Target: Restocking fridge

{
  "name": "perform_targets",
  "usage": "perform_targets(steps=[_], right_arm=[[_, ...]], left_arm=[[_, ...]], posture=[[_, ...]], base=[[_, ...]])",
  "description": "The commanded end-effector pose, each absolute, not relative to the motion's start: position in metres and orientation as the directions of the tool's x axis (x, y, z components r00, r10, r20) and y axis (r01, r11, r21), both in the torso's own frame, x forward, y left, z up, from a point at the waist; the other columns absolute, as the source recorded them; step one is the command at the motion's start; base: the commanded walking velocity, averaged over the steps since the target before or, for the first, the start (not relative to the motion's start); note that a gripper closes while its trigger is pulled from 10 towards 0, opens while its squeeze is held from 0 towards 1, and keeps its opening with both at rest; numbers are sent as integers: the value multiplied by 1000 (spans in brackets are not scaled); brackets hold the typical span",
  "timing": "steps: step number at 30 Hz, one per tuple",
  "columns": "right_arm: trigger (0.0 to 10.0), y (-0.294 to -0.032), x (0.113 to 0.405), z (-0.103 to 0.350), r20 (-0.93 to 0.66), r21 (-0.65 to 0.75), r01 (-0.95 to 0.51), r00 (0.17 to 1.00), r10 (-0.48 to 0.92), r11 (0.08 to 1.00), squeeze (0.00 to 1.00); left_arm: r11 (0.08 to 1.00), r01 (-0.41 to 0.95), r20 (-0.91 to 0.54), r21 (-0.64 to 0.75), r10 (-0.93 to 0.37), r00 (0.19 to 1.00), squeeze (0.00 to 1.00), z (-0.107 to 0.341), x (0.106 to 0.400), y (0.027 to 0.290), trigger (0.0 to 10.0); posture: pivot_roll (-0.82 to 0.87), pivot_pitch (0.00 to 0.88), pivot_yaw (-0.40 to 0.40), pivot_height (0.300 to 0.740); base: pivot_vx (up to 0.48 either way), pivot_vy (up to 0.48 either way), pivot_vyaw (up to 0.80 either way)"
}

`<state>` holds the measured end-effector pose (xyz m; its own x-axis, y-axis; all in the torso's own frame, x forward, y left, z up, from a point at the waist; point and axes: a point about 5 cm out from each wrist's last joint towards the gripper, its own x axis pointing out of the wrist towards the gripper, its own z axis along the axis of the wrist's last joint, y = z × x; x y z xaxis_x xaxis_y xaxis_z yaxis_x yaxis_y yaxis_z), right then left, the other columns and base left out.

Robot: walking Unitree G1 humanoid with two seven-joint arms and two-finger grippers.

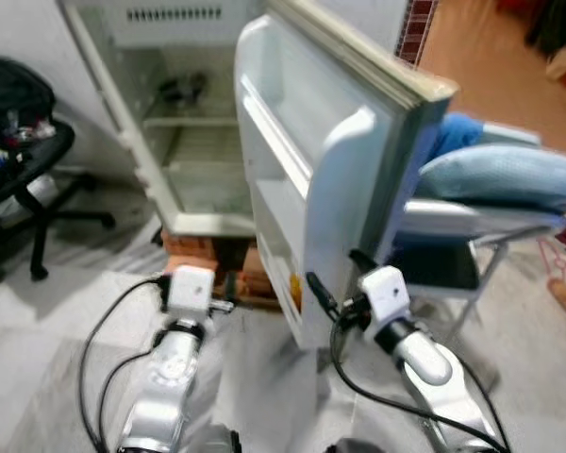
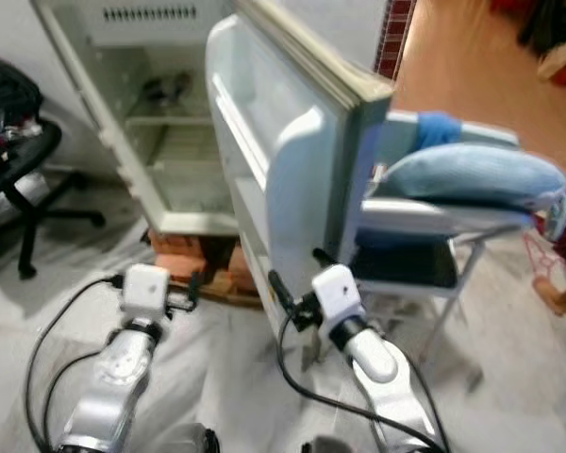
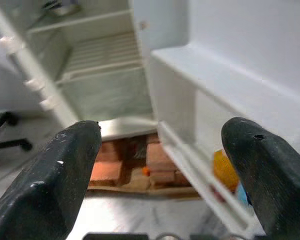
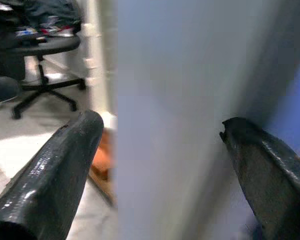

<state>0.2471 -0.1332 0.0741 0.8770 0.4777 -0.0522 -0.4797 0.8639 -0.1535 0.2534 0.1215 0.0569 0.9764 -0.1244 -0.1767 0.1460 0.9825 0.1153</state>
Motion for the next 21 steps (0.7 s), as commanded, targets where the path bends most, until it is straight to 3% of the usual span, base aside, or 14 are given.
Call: perform_targets(steps=[1, 4, 6, 9, 16, 19, 21], right_arm=[[10000, -122, 245, 74, -59, -133, -533, 846, 530, 836, 0], [10000, -119, 240, 69, -99, -104, -595, 803, 588, 797, 0], [10000, -117, 231, 58, -181, -87, -697, 714, 677, 712, 0], [10000, -124, 230, 49, -271, -117, -730, 676, 685, 674, 0], [10000, -142, 261, 56, -252, -247, -564, 823, 510, 788, 0], [10000, -143, 287, 90, -58, -229, -404, 914, 402, 885, 0], [10000, -142, 294, 105, 9, -215, -378, 921, 389, 901, 0]], left_arm=[[982, 126, -184, 143, -99, 978, 0, 56, 253, 134, 10000], [982, 127, -186, 142, -99, 977, 0, 56, 253, 133, 10000], [984, 123, -179, 131, -98, 979, 0, 56, 254, 133, 10000], [985, 110, -205, 130, -82, 975, 0, 54, 254, 134, 10000], [981, 196, -413, 17, -171, 894, 0, 32, 237, 118, 10000], [957, 289, -485, 9, -249, 839, 0, 24, 232, 108, 10000], [956, 294, -505, 5, -251, 826, 0, 22, 233, 109, 10000]], posture=[[10, 68, 51, 740], [10, 66, 48, 740], [9, 65, 48, 740], [14, 59, 43, 740], [21, 53, 43, 740], [27, 42, 41, 740], [27, 41, 41, 740]], base=[[0, -326, 0], [0, -109, 0], [0, 0, 0], [0, 0, 0], [0, 0, 0], [0, 0, 0], [0, 0, 0]])
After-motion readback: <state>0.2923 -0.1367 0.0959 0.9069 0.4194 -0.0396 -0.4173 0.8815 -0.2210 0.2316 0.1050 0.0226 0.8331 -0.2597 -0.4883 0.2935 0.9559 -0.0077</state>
